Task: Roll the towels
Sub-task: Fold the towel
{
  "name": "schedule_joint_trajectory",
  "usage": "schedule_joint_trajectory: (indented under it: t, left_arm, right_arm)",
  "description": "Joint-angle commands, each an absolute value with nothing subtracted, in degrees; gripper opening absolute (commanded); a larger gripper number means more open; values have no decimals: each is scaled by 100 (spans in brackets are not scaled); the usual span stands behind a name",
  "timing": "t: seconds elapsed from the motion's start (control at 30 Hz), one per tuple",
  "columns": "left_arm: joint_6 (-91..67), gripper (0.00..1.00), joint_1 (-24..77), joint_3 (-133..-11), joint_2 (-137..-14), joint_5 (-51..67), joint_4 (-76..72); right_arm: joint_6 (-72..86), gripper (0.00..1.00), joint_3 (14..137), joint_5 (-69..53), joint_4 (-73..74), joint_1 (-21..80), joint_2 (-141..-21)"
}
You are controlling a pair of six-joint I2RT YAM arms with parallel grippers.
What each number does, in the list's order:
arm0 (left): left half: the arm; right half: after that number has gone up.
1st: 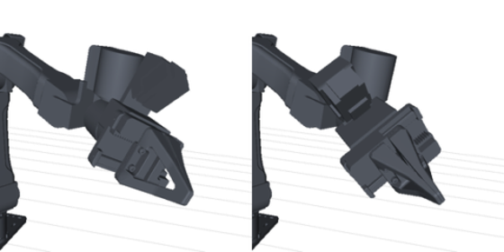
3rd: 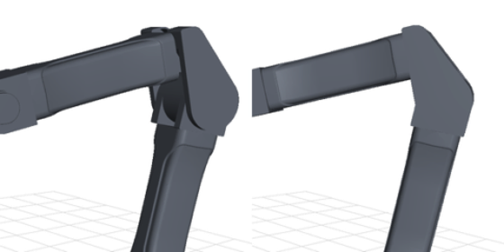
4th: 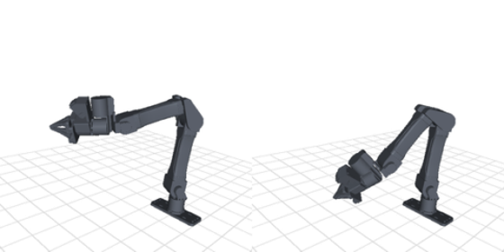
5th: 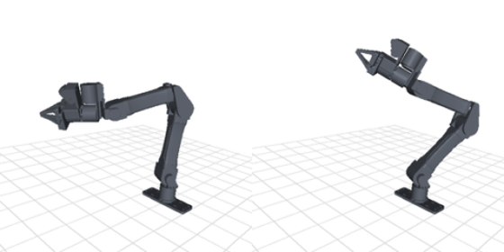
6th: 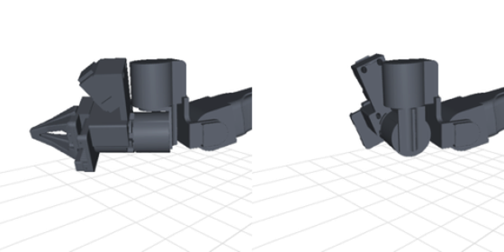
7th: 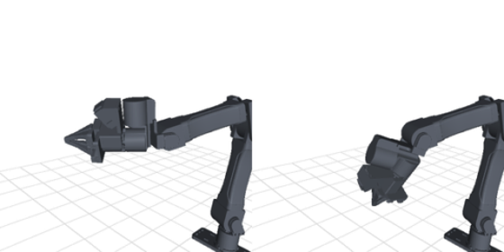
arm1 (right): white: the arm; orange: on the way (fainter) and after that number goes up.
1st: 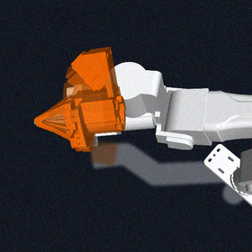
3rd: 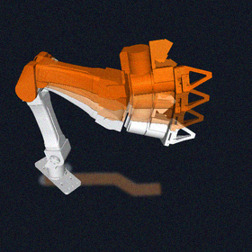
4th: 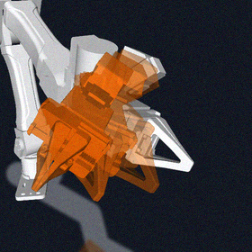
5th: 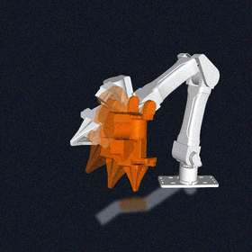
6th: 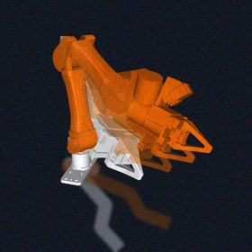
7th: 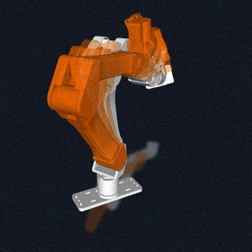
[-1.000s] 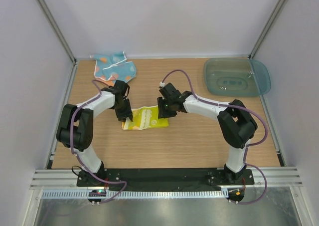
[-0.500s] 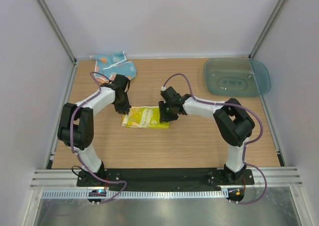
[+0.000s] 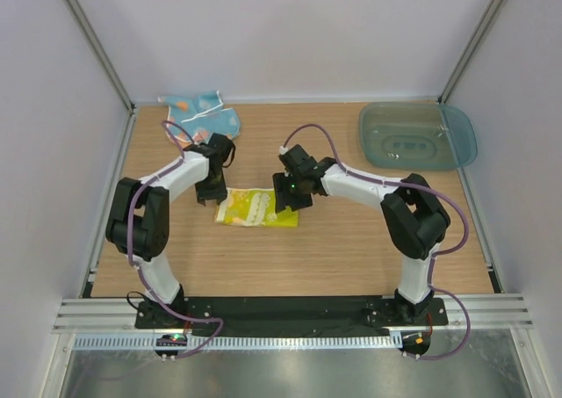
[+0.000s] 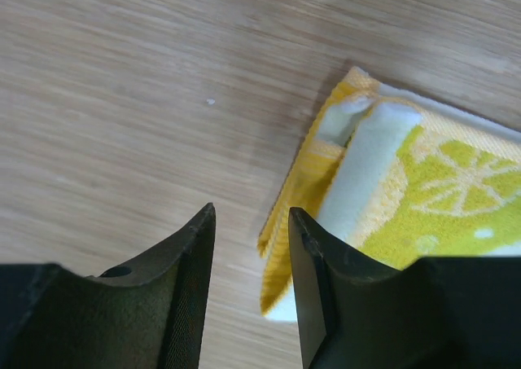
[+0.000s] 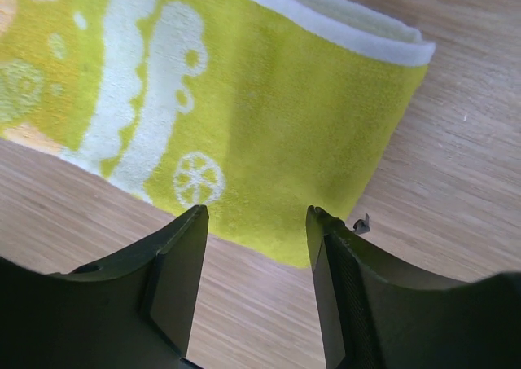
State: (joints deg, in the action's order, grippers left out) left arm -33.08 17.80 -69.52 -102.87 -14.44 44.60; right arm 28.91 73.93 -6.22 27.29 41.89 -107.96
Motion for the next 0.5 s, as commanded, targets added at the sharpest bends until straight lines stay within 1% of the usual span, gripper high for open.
schedule_joint_trajectory:
  t: [0.0, 0.07, 0.13, 0.17, 0.2, 0.23, 0.27, 0.33, 0.4, 0.47]
  left_arm:
    - [-3428, 43, 2258, -7478, -9870, -2626, 5279]
    - [-3524, 43, 2600, -7813, -9826, -3073, 5588]
    - [-3621, 42, 2777, -7901, -9756, -3111, 5853]
    - [-3682, 39, 2830, -7867, -9643, -2868, 5871]
    - [-3787, 38, 2900, -7657, -9407, -2421, 5688]
    - [-3823, 38, 2909, -7464, -9404, -2417, 5486]
    - [-3867, 38, 2909, -7271, -9161, -1956, 5267]
    - [-3972, 39, 2918, -6745, -9001, -1575, 4592]
    - [-4016, 39, 2918, -6566, -9035, -1285, 4360]
    - [-4017, 39, 2901, -6408, -9192, -1231, 4149]
  right_arm:
    - [2716, 58, 8023, -633, 3032, 4201, -10231]
    - [2698, 57, 8129, -641, 2989, 4166, -10257]
    - [2698, 52, 8279, -791, 2979, 4044, -10423]
    - [2707, 49, 8331, -878, 2962, 3991, -10502]
    - [2716, 41, 8393, -1027, 2884, 3877, -10668]
    - [2716, 41, 8411, -1107, 2883, 3815, -10748]
    - [2759, 36, 8420, -1177, 2796, 3745, -10845]
    - [2769, 33, 8403, -1422, 2655, 3543, -11090]
    - [2760, 30, 8385, -1494, 2514, 3428, -11258]
    - [2734, 27, 8376, -1529, 2487, 3288, -11504]
